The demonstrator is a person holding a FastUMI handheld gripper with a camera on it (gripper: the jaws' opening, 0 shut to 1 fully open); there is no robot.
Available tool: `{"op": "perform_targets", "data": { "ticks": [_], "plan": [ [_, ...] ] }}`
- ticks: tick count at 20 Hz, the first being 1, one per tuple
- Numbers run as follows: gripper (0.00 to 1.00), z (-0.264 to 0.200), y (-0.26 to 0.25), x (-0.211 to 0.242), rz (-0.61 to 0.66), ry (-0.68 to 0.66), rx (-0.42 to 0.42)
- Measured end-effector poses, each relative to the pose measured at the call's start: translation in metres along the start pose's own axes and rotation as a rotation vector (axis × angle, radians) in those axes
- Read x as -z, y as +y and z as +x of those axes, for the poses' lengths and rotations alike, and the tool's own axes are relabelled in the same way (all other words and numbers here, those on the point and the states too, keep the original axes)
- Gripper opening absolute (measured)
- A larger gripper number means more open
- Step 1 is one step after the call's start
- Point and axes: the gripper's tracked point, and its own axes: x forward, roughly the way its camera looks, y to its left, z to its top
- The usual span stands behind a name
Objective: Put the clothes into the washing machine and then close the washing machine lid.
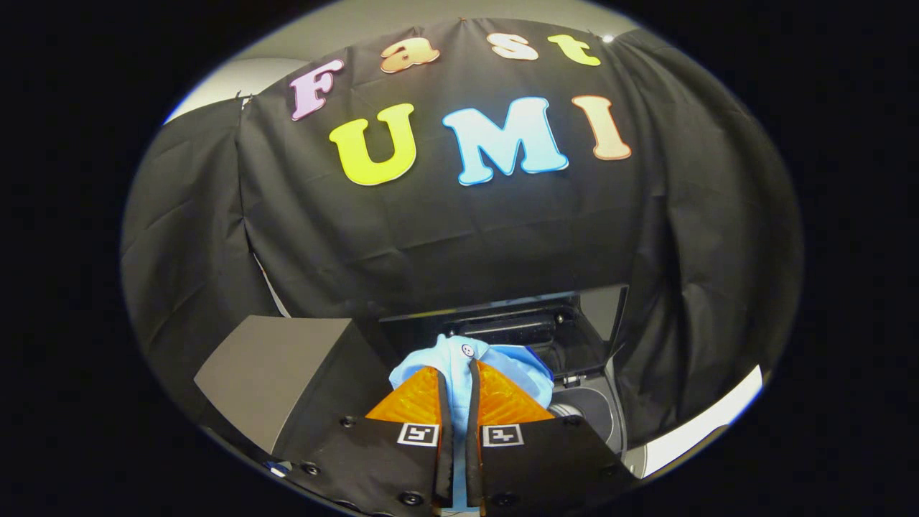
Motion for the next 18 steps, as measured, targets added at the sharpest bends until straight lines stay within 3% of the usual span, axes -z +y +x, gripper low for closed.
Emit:
{"op": "perform_targets", "data": {
  "ticks": [18],
  "plan": [
    [0.08, 0.095, -0.041, 0.13, -0.028, 0.216, 0.073]
  ]
}}
